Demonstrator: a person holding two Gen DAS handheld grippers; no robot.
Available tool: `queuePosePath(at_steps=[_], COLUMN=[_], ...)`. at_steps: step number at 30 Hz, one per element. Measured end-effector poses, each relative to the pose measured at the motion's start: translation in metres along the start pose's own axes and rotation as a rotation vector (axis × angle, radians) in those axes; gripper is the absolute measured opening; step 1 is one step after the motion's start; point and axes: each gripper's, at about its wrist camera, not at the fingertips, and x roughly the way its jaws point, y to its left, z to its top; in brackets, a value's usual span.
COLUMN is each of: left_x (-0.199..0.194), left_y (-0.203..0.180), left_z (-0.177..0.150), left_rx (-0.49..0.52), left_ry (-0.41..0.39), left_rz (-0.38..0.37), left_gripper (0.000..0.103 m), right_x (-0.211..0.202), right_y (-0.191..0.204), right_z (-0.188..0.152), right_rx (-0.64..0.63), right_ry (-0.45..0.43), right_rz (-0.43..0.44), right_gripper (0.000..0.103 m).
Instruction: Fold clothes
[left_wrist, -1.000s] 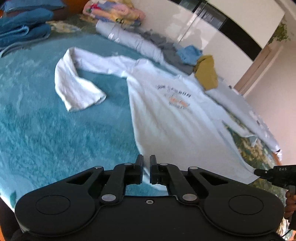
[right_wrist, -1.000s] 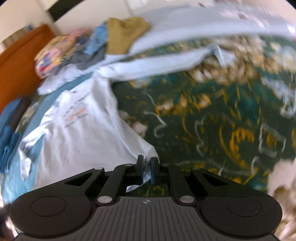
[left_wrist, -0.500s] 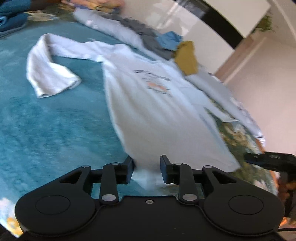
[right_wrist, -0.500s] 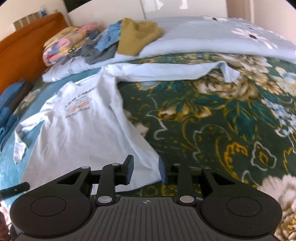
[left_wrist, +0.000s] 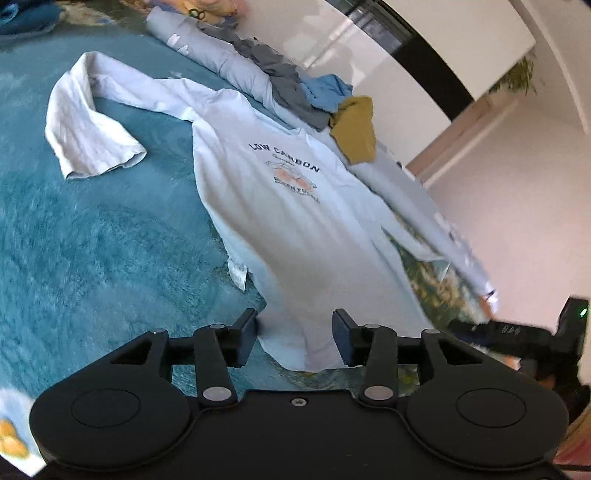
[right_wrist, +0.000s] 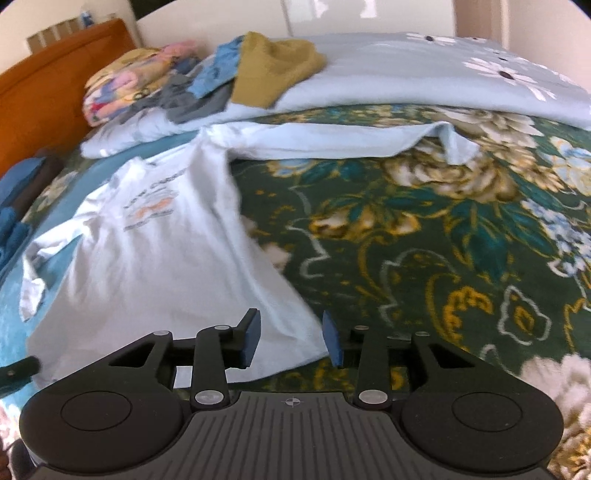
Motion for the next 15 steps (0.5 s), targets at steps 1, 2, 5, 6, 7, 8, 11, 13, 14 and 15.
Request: queuePosePath(at_steps=[1,2,5,6,7,8,11,13,14,15], left_x=[-0.001,-0.003,-0.011,-0.013,-0.015,-0.015,-0.013,-0.011,-0.01,-0.01], left_y=[0.0,-0.001,-0.005,-0.007,-0.008,-0.008,-0.004,0.004,0.007,0.01], left_z=[0.0,0.001,0.003,0.004,0.005,0.006,0.005,0.004,0.003,0.002], left_rx=[-0.002,-0.001,0.009,0.017,0.024,0.028,0.02,-0.004,-0.011,-0.016], left_ry=[0.001,-0.001,-0.026,-0.034,-0.037,-0.038,-0.036,-0.024,-0.019,-0.014], left_rz=[0.0,0.003,-0.007,-0.009,-0.012,-0.005,0.036,0.057,0.069,0.082], left_gripper=[0.042,0.04,0.04,0.04,0.041,0.042,0.042,0.042,0.043,0.043], right_x=[-0.001,-0.001,-0.002,-0.001,0.001,0.004,0.012,0.017,0.02,0.022], right_y=[-0.005,-0.01,-0.027,-0.033,-0.037,-0.04,-0.041,-0.036,-0.033,-0.03], right_z=[0.0,0.0,-0.002,-0.003,-0.005,-0.007,-0.011,-0.01,-0.008,-0.007], right_rx=[0.006,0.011,0.03,0.039,0.047,0.056,0.075,0.058,0.043,0.029], right_ry=[-0.002,-0.005,0.001,0.01,0.021,0.031,0.05,0.053,0.053,0.054], right_rz=[-0.015,-0.03,-0.082,-0.091,-0.091,-0.088,-0.038,-0.016,-0.01,-0.003], right_gripper=[0.034,0.034,0.035,0.036,0.036,0.036,0.037,0.044,0.044,0.045])
